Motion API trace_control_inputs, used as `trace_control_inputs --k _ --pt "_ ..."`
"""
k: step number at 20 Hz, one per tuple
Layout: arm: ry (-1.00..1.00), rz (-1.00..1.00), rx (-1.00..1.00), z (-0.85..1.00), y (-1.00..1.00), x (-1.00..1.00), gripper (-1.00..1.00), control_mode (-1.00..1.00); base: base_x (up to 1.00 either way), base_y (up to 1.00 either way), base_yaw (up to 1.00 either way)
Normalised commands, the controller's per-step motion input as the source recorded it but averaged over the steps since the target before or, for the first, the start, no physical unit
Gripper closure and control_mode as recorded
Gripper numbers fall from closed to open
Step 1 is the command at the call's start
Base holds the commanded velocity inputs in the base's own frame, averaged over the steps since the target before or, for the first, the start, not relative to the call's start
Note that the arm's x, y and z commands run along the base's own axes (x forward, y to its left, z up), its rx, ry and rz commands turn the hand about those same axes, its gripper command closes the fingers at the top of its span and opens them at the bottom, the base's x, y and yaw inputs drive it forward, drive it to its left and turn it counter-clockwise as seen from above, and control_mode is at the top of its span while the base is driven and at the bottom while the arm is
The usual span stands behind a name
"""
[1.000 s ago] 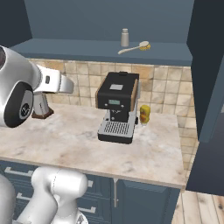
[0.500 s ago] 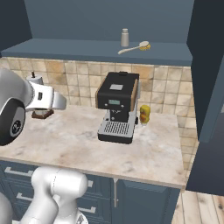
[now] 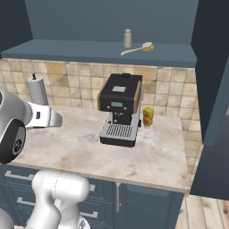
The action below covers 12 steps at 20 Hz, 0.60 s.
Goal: Pick the sponge and dish brush from the cabinet and place them on the counter.
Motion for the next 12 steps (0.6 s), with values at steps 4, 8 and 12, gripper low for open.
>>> trace_control_inputs --k 4,8,12 --pt "0.05 0.05 0.00 -0.43 0.31 0.00 1.00 -1.00 0.00 0.00 0.00" --pt "0.01 0.03 0.00 -0.29 0.28 0.13 1.00 -1.00 0.00 0.00 0.00" --pt "-0.07 0.00 0.00 -0.19 0.20 0.19 1.00 -1.00 0.00 0.00 0.00"
